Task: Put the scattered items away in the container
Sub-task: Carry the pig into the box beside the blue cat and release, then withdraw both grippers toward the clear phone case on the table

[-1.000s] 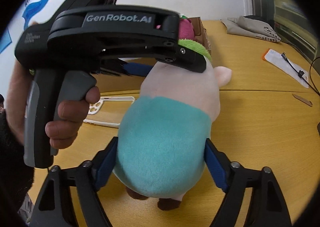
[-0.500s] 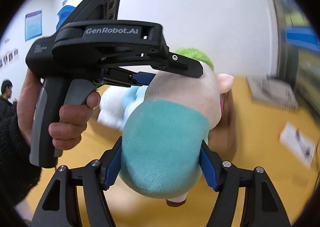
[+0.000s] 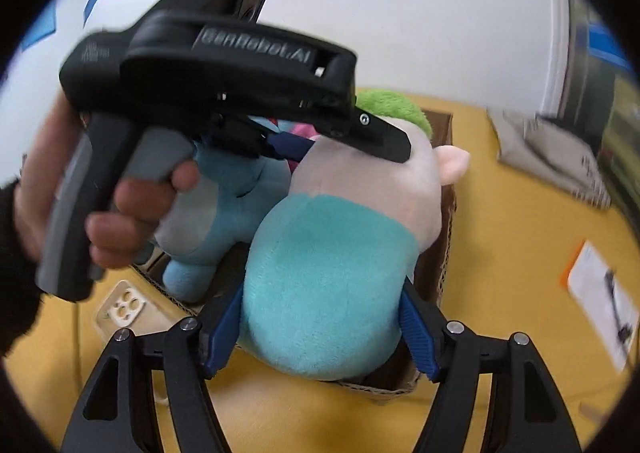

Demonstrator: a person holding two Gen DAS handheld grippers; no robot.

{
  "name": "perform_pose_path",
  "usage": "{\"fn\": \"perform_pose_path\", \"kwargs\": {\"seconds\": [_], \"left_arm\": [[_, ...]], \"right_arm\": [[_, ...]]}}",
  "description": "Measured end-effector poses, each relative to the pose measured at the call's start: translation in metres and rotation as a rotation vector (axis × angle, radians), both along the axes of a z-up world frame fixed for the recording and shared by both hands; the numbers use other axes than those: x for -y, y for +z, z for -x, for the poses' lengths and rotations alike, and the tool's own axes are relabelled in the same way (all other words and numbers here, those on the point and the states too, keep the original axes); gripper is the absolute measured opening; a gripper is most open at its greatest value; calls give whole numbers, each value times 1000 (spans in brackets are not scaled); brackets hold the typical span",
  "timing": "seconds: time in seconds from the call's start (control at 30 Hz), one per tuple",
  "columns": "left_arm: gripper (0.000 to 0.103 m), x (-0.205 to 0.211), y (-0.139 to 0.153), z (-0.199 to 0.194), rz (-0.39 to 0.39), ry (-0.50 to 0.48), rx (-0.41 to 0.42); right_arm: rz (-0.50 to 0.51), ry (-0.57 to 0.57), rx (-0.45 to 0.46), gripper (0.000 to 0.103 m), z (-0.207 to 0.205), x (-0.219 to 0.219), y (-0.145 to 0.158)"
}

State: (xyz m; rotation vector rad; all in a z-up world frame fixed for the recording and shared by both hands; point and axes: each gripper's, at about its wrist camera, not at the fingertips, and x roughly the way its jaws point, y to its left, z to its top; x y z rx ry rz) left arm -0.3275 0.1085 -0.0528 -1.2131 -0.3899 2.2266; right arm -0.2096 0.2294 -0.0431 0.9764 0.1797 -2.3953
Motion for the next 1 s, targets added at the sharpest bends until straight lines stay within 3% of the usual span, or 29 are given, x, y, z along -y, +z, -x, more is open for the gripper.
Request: {"fn": "perform_pose_path", "kwargs": {"seconds": [0.07,0.2,0.37,0.57,0.6,0.63,0.77,0.9,0.97,1.0], "left_arm": [[75,-8,1,4,30,9,13],[74,5,20,-15,17,18,-10],[80,66,46,-97,118,103,-146],[79,176,13,-140,199,282,17],[74,185,8,-143,198,282,32],[68,187,7,-149,232,271,7],[68,190,9,-162,220,234,19],[68,188,17,-178,210,256,-4],[73,190,32,-192,226,296,-41],[82,193,40,-201,220,310,-68]], "right_arm": [[13,-14,39,75,4,-5,-1],[-3,-24,71,78,9,-1,1],[-47,-37,75,80,11,-1,0],[-72,-89,50,84,-3,9,6],[-71,-98,38,84,-9,11,10],[-63,-107,23,84,-18,11,15],[22,-124,11,84,-53,5,29],[62,-100,48,84,-93,14,25],[60,-89,74,84,-101,18,18],[54,-80,85,84,-105,22,14]]}}
